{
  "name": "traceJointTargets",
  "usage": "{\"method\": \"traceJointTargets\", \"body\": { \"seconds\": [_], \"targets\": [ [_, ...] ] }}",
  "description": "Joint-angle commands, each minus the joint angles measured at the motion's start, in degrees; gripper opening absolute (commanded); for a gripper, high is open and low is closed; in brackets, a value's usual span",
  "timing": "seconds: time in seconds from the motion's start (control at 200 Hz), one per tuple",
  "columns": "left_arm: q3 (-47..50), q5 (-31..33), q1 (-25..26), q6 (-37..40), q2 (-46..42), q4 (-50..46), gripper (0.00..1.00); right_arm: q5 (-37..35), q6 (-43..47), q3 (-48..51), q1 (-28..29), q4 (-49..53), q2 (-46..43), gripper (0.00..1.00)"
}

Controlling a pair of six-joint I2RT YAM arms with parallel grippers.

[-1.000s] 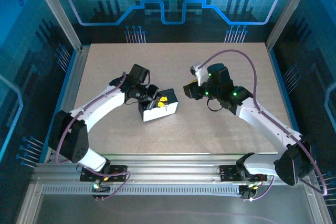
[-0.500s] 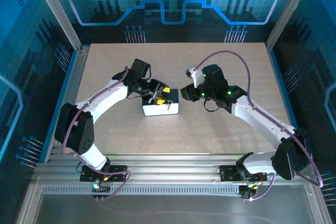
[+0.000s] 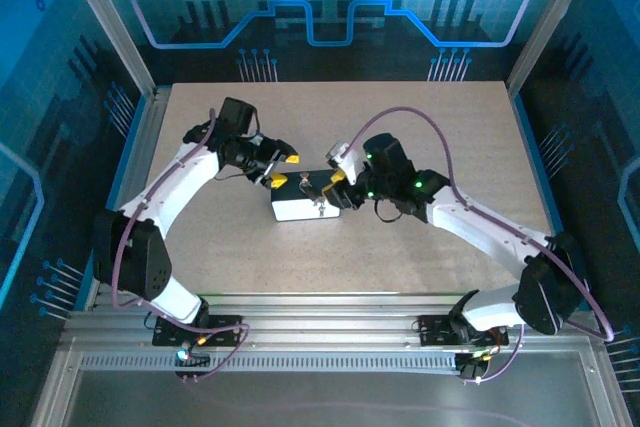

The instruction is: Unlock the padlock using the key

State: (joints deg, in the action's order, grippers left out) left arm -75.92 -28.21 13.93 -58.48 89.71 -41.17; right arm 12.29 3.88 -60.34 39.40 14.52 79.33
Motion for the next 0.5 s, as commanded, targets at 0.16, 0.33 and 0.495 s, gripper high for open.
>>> {"method": "traceJointTargets", "body": {
  "seconds": [0.16, 0.33, 0.495],
  "targets": [
    [-8.16, 11.51, -4.56, 19.12, 2.97, -9.55, 0.55, -8.62, 14.46, -4.28, 7.52, -0.86, 6.82, 0.46],
    [-10.29, 12.75, -5.66, 23.58, 5.81, -10.95, 0.55, -16.81, 19.64, -5.96, 10.06, -2.26, 11.10, 0.46],
    [-9.43, 13.09, -5.64, 25.03, 7.74, -9.78, 0.54, -22.88, 22.85, -7.24, 10.93, -3.41, 14.80, 0.45]
  ]
}}
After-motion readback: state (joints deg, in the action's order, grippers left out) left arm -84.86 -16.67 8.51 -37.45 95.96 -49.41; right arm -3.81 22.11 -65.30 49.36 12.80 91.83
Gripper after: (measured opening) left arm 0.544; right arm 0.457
